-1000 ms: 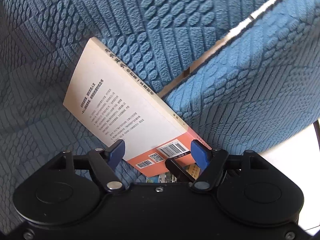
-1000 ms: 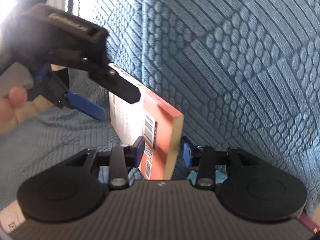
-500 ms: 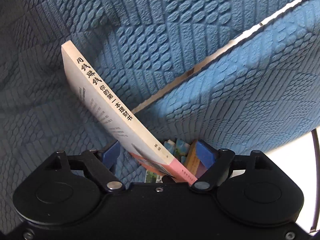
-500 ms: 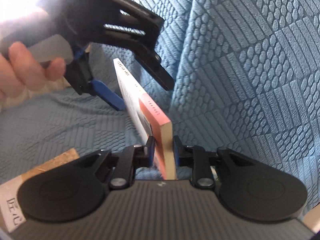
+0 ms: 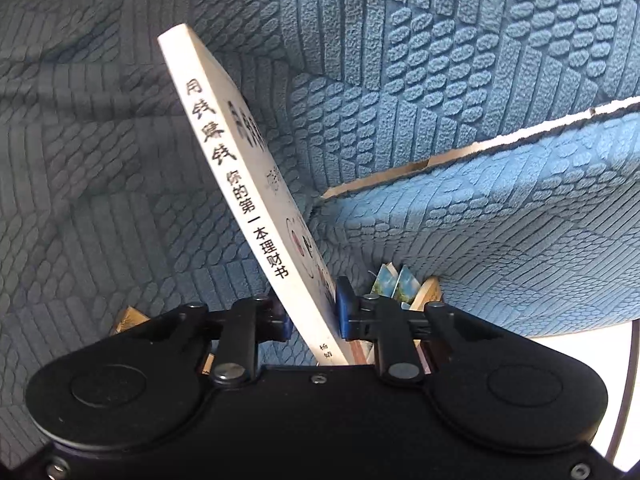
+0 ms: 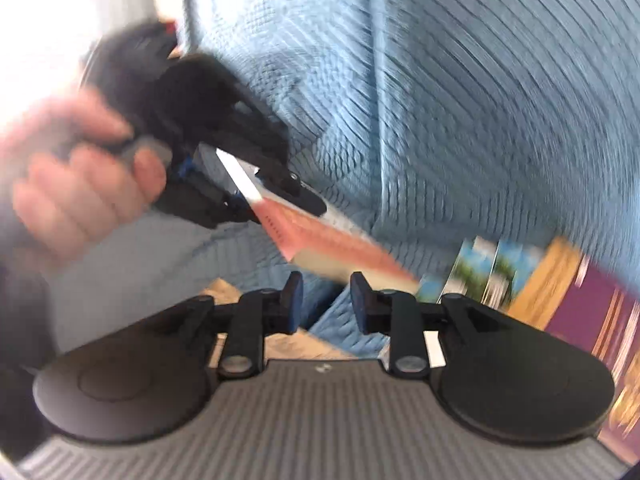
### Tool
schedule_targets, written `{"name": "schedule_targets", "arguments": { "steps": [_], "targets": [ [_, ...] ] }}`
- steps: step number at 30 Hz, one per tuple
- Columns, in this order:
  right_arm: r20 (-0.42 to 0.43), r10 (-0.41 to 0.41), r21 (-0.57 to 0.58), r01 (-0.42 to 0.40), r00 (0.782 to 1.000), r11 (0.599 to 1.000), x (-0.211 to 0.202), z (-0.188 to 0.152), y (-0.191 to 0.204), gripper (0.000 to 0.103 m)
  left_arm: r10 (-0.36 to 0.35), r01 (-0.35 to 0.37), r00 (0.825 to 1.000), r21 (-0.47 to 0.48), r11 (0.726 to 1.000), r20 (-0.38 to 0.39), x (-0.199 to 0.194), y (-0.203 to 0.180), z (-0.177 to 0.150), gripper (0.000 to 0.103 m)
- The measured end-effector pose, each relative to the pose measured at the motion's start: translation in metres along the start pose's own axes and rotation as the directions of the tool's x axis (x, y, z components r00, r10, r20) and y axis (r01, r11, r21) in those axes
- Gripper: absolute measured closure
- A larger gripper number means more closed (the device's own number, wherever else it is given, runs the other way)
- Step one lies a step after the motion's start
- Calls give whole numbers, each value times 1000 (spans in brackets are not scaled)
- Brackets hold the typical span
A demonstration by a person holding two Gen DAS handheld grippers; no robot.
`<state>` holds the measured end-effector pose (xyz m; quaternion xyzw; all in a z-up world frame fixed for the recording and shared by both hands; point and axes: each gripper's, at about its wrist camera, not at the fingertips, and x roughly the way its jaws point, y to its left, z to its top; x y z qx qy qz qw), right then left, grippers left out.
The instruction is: Organize objects
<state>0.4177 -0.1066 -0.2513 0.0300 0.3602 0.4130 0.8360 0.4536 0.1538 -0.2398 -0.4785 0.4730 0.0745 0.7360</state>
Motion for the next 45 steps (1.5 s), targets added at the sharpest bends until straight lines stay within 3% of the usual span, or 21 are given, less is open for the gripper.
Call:
{"name": "schedule_targets", "arguments": {
  "steps": [3, 6, 8, 10, 14, 17, 19, 22, 27, 30, 35, 39, 45],
  "targets": [
    [-5, 99, 298, -93, 995, 950, -2, -9, -26, 69, -8, 8, 1000, 1, 1000, -1, 0, 1, 2, 85],
    [42, 176, 549, -170, 984, 818, 3, -20, -53, 60, -15, 15, 1000, -8, 1000, 0, -5, 4, 2, 85],
    [86, 219, 674, -218, 972, 705, 3, -28, -66, 57, -23, 23, 1000, -9, 1000, 7, -7, 5, 2, 84],
    [116, 255, 753, -252, 960, 608, 14, -34, -75, 57, -32, 32, 999, -15, 999, 18, -9, 7, 4, 84],
    [96, 255, 831, -218, 962, 512, 28, -43, -87, 56, -34, 34, 999, -30, 999, 13, -8, 9, 8, 85],
    [167, 236, 898, -247, 957, 364, 31, -59, -103, 47, -36, 36, 999, -38, 999, 8, -6, 12, 9, 86],
    [193, 219, 920, -254, 956, 297, 31, -64, -111, 47, -48, 48, 999, -59, 997, 8, -2, 15, 10, 87],
    [186, 248, 917, -258, 951, 304, 41, -56, -109, 46, -54, 55, 998, -60, 997, 7, 0, 16, 11, 87],
    [194, 278, 921, -273, 941, 280, 64, -44, -104, 46, -63, 63, 998, -57, 996, 6, 5, 17, 15, 87],
    [196, 261, 924, -267, 945, 275, 78, -36, -106, 48, -66, 66, 998, -59, 996, 3, 1, 20, 16, 87],
    [176, 217, 923, -237, 960, 303, 91, -21, -112, 46, -80, 80, 997, -68, 994, 6, 1, 26, 20, 87],
    [147, 196, 907, -211, 969, 364, 94, -13, -115, 51, -89, 89, 996, -66, 994, 5, -1, 31, 23, 87],
    [85, 141, 883, -140, 986, 447, 107, 1, -111, 70, -87, 87, 996, -61, 994, 0, -2, 40, 33, 87]
  ]
}}
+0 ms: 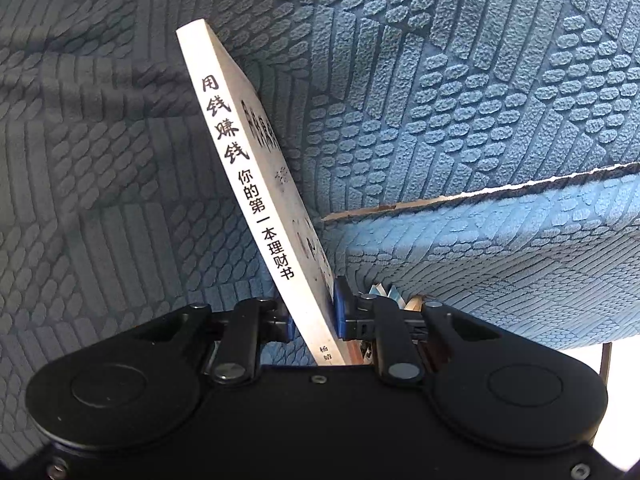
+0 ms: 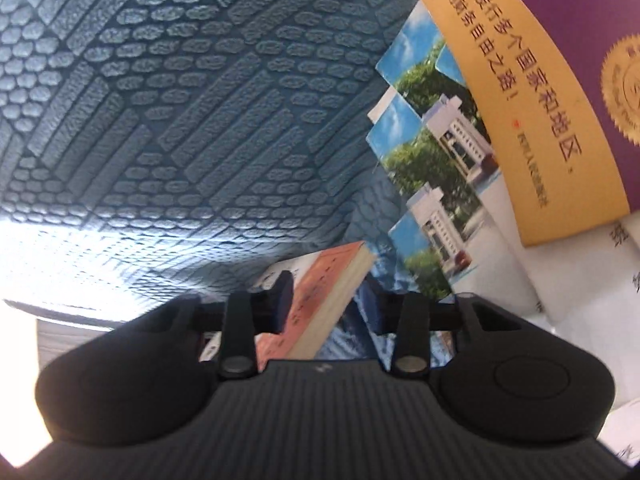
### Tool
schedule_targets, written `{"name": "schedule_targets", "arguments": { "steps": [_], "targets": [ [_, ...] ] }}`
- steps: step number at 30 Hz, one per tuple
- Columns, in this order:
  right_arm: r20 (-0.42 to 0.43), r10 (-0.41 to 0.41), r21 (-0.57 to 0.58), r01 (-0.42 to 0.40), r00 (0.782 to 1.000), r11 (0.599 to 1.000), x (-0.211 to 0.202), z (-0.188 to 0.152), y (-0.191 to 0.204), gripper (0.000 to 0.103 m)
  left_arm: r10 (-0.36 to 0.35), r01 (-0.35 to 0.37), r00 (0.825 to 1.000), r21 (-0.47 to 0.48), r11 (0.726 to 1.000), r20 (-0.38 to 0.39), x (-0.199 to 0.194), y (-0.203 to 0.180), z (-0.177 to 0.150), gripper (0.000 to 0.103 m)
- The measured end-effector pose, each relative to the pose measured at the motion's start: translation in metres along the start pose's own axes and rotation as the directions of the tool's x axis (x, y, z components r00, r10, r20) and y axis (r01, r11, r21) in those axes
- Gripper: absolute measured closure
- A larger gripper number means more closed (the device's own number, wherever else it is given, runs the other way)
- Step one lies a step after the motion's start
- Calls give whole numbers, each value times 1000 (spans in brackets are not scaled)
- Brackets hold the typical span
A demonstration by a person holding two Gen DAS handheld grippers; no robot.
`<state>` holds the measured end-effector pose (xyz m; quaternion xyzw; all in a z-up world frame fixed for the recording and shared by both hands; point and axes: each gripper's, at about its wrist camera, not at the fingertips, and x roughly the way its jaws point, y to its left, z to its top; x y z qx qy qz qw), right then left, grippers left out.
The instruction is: Organize objects
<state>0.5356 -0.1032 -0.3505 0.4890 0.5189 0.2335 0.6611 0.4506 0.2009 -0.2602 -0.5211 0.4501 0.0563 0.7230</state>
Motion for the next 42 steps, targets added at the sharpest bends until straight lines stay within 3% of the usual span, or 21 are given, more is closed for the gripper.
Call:
{"name": "schedule_targets", "arguments": {
  "steps": [8, 16, 19, 25, 30, 32, 37, 42],
  "targets": [
    [66, -14, -127, 22, 998, 992, -9, -13, 28, 80, 26, -27, 1000, 76, 997, 15, -3, -5, -3, 85],
    [175, -25, -354, 86, 984, 931, -58, -55, 79, 80, -33, 29, 999, 141, 990, 25, -39, -5, -12, 83],
    [210, -17, -389, 99, 978, 916, -82, -75, 86, 80, -56, 52, 998, 170, 984, 17, -54, -7, -24, 82],
    [305, 5, -455, 142, 952, 879, -137, -116, 95, 80, -118, 117, 993, 225, 967, -11, -88, -14, -47, 82],
    [400, 15, -484, 197, 917, 853, -181, -155, 101, 80, -158, 166, 986, 271, 948, -52, -110, -22, -74, 81],
    [437, 15, -503, 231, 899, 833, -196, -173, 103, 80, -164, 176, 984, 291, 940, -66, -119, -23, -86, 80],
    [489, -11, -477, 278, 872, 834, -226, -214, 91, 79, -163, 192, 980, 335, 922, -113, -136, -15, -115, 80],
    [525, -59, -454, 337, 849, 825, -237, -247, 73, 79, -146, 192, 975, 310, 931, -165, -133, 14, -138, 79]
  ]
}}
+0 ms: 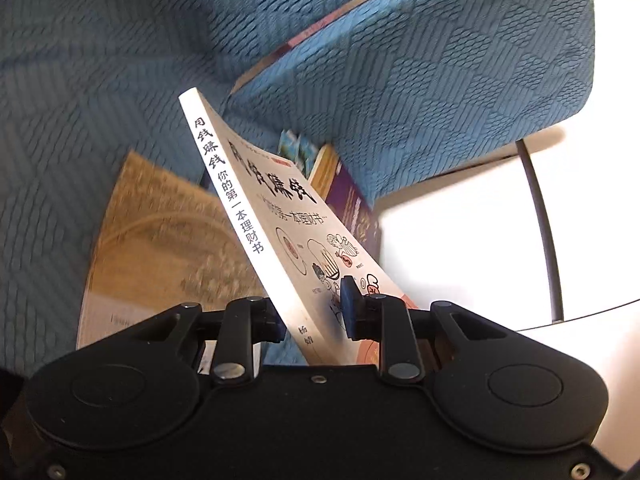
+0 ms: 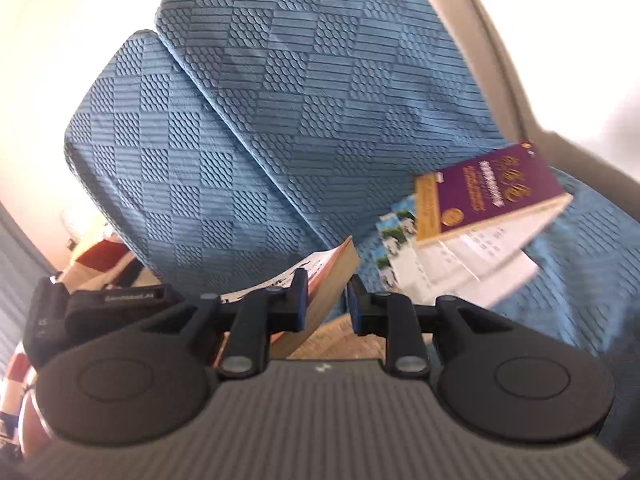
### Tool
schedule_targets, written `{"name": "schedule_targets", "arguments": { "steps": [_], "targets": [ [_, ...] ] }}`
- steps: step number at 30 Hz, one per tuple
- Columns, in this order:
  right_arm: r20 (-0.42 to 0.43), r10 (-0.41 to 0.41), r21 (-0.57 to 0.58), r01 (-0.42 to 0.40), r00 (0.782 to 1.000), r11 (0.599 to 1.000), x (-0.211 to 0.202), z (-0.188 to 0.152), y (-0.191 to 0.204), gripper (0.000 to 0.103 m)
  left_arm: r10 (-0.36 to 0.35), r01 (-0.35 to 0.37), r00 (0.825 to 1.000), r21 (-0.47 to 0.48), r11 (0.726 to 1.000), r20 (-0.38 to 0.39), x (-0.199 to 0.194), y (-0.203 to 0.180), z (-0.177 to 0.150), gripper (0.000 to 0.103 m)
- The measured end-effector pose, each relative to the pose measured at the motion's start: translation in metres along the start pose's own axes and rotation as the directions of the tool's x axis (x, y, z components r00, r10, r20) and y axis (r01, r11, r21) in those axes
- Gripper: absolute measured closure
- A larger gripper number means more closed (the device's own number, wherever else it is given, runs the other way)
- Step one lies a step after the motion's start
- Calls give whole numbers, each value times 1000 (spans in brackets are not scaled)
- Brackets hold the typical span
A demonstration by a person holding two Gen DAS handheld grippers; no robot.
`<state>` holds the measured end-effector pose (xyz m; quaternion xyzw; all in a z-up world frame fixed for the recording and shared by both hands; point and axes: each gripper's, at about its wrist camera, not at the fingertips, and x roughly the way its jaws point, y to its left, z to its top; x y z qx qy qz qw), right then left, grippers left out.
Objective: Organize objects
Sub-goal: 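Carry the white-and-orange book over the tan book and lower it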
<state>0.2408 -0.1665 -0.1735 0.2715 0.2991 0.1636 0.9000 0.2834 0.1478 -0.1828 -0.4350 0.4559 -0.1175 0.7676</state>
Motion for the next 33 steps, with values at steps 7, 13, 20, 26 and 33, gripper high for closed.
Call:
{"name": "schedule_targets", "arguments": {
  "steps": [7, 13, 20, 26, 33],
  "targets": [
    [-65, -86, -44, 84, 994, 996, -2, -45, -10, 79, 65, -68, 995, -27, 997, -77, 22, 45, -25, 77],
    [-138, -107, -59, 100, 985, 993, 1, -66, -13, 78, 99, -103, 992, -52, 993, -78, 33, 68, -32, 73],
    [-233, -98, -69, 84, 967, 994, 3, -80, -15, 73, 152, -157, 985, -54, 986, -83, 36, 75, -33, 68],
    [-254, -72, -83, 53, 964, 995, 0, -83, -14, 71, 215, -214, 975, 13, 977, -56, 33, 65, -38, 63],
    [-303, -78, -81, 56, 950, 995, 1, -88, -17, 66, 329, -326, 944, 60, 943, -38, 33, 61, -41, 49]
  ]
}}
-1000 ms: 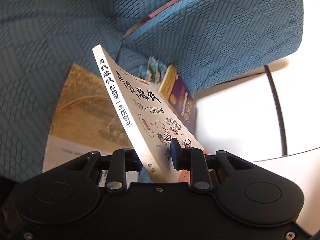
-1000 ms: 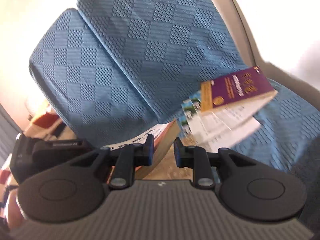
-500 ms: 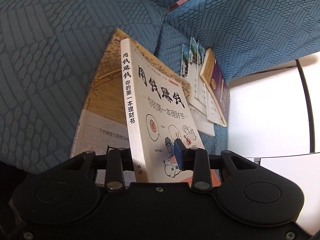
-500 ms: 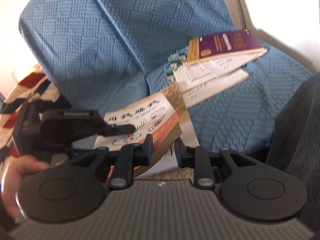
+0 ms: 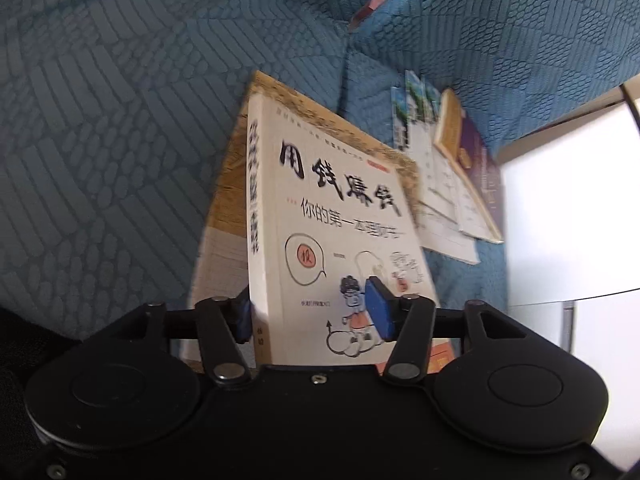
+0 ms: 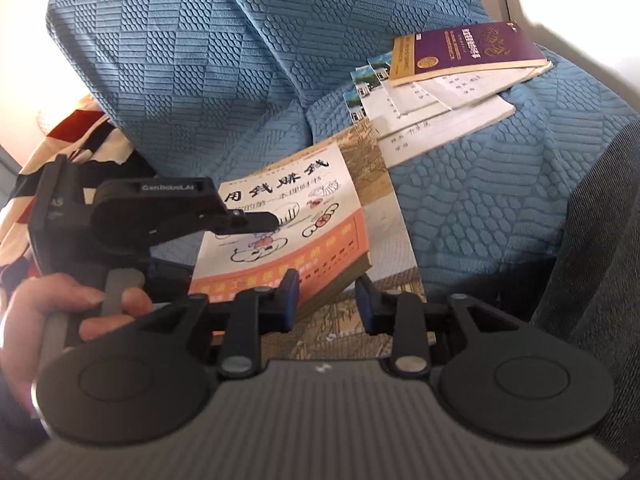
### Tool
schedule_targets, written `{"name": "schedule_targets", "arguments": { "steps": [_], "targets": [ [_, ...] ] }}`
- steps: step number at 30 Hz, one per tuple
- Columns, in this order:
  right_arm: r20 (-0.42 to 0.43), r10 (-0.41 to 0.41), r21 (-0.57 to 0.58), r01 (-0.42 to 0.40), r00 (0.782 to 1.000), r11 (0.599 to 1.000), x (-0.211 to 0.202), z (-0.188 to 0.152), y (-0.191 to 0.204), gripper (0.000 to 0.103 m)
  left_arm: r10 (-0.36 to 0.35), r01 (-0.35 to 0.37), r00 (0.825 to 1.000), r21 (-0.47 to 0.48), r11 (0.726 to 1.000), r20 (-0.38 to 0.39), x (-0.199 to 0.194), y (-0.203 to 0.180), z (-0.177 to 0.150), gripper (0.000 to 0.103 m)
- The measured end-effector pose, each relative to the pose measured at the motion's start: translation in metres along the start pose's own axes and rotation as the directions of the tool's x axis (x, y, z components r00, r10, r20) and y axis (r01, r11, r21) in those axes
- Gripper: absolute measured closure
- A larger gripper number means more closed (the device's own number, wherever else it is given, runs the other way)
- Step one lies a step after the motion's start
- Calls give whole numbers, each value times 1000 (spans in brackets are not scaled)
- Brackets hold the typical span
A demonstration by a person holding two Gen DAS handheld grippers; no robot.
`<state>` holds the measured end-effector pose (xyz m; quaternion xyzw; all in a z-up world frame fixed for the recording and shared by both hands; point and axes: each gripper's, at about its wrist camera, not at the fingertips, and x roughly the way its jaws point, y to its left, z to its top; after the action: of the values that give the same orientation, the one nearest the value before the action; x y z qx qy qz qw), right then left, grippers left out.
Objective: Organize objects
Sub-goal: 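Carry the white-and-orange book over the tan book and lower it, then lay the white-and-orange book flat on the tan book, open left gripper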
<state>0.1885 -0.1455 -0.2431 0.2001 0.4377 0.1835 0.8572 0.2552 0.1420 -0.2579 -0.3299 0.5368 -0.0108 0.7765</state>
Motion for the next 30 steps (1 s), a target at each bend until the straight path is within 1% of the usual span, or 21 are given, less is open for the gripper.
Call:
{"name": "schedule_targets", "arguments": {
  "steps": [1, 2, 6, 7, 9, 12, 13, 15, 16, 18, 22, 25, 27, 28, 30],
  "targets": [
    [-7, -17, 0, 17, 1000, 1000, -1, 0, -1, 65, 31, -31, 999, 5, 1000, 8, -1, 2, 0, 49],
    [-6, -37, -3, 36, 999, 999, -2, 0, -3, 66, 46, -46, 999, 5, 999, 22, -4, 4, 0, 52],
    [22, -59, -32, 59, 998, 998, -14, 2, -6, 65, 71, -74, 993, 33, 997, 89, -27, 4, -2, 52],
    [29, -62, -39, 63, 998, 997, -16, 3, -7, 61, 78, -84, 991, 47, 995, 110, -34, 2, -3, 52],
    [45, -51, -65, 54, 998, 996, -20, 7, -10, 60, 77, -88, 986, 70, 994, 148, -48, -4, -9, 52],
    [73, -19, -117, 28, 997, 993, -19, 14, -13, 60, 84, -104, 979, 101, 989, 184, -59, -14, -23, 54],
    [78, -4, -141, 15, 997, 990, -17, 17, -14, 60, 85, -107, 979, 111, 988, 187, -60, -17, -28, 57],
    [62, 10, -177, 2, 998, 984, -11, 22, -14, 60, 75, -101, 979, 133, 986, 189, -59, -23, -39, 57],
    [50, 22, -180, -12, 999, 984, -7, 24, -16, 60, 70, -98, 979, 139, 986, 193, -59, -23, -44, 57],
    [39, 31, -179, -23, 999, 984, 0, 26, -19, 60, 83, -108, 979, 125, 986, 188, -55, -21, -51, 59],
    [13, 21, -177, -18, 1000, 984, 13, 25, -25, 61, 99, -116, 983, 107, 987, 157, -44, -11, -62, 67],
    [-10, 1, -176, -3, 1000, 984, 21, 24, -28, 62, 103, -120, 983, 104, 987, 149, -39, -10, -68, 68],
    [-37, -14, -189, 6, 999, 982, 27, 21, -27, 68, 116, -132, 982, 99, 986, 149, -36, -9, -70, 68],
    [-51, -29, -200, 18, 998, 980, 31, 19, -25, 73, 121, -135, 982, 96, 986, 143, -34, -8, -71, 69],
    [-73, -53, -220, 36, 996, 975, 36, 16, -23, 77, 115, -128, 985, 95, 987, 130, -31, -6, -72, 70]
  ]
}}
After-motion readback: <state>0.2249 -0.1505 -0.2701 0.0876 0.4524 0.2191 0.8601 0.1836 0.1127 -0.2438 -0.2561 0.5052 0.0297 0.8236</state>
